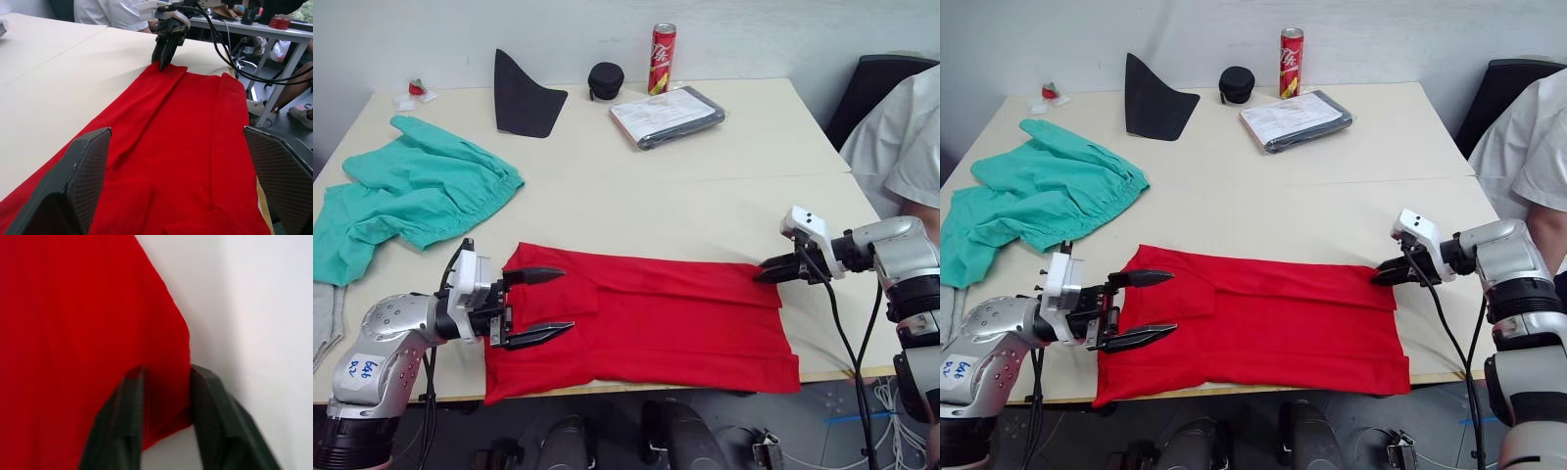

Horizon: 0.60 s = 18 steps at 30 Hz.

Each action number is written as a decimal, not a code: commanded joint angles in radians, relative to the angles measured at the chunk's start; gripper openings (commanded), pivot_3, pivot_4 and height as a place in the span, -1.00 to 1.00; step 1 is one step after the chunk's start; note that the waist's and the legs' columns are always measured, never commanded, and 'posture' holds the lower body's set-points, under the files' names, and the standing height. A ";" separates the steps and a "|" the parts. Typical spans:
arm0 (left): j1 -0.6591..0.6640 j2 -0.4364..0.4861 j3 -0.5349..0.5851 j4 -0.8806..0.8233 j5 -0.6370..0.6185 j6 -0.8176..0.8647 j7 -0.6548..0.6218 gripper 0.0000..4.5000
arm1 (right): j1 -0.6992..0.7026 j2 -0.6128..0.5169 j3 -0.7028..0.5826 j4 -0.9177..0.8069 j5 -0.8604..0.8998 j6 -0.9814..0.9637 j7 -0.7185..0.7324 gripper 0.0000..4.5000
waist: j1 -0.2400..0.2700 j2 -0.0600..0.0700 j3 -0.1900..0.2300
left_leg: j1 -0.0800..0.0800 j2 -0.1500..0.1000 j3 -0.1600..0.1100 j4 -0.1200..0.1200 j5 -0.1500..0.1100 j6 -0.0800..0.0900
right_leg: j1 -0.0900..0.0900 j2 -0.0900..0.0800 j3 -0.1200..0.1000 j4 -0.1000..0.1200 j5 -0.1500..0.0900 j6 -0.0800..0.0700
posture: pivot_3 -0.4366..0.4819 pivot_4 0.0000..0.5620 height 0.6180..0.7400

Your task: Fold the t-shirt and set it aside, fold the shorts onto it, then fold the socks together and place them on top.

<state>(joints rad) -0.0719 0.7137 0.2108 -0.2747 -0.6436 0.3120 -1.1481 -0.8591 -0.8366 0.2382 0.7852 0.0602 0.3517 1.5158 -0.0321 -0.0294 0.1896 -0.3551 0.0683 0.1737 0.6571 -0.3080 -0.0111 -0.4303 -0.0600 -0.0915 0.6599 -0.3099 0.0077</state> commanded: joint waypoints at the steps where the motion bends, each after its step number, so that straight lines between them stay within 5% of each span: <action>1: -0.023 -0.012 0.014 -0.006 -0.001 -0.029 0.018 1.00 | -0.048 0.006 0.006 0.037 -0.034 -0.048 0.015 -0.97 | -0.002 0.000 0.000 | 0.000 0.000 0.000 0.000 0.000 0.000 | 0.000 0.000 0.000 0.000 0.000 0.000 | -0.05 -0.47 1.00; 12: -0.067 -0.091 0.006 0.058 0.083 -0.075 0.166 1.00 | -0.287 0.142 -0.043 0.379 -0.171 -0.441 -0.498 -0.97 | -0.022 0.000 0.000 | -0.002 0.000 0.001 0.000 0.000 -0.001 | -0.002 0.000 0.000 0.000 0.000 0.000 | -0.05 -0.47 1.00; 18: -0.044 -0.123 0.010 0.075 0.130 -0.106 0.236 1.00 | -0.315 0.171 -0.046 0.456 -0.212 -0.555 -0.589 -0.97 | -0.024 0.001 0.000 | -0.002 0.000 0.001 0.000 0.000 0.000 | -0.003 0.000 0.000 0.000 0.000 0.000 | -0.05 -0.47 1.00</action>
<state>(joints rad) -0.1255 0.5975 0.2082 -0.1979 -0.5223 0.2270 -0.9258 -1.1472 -0.6536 0.2213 1.2327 -0.1497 -0.1766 0.9465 -0.0559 -0.0287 0.1900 -0.3574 0.0683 0.1744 0.6570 -0.3076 -0.0115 -0.4328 -0.0601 -0.0914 0.6600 -0.3099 0.0076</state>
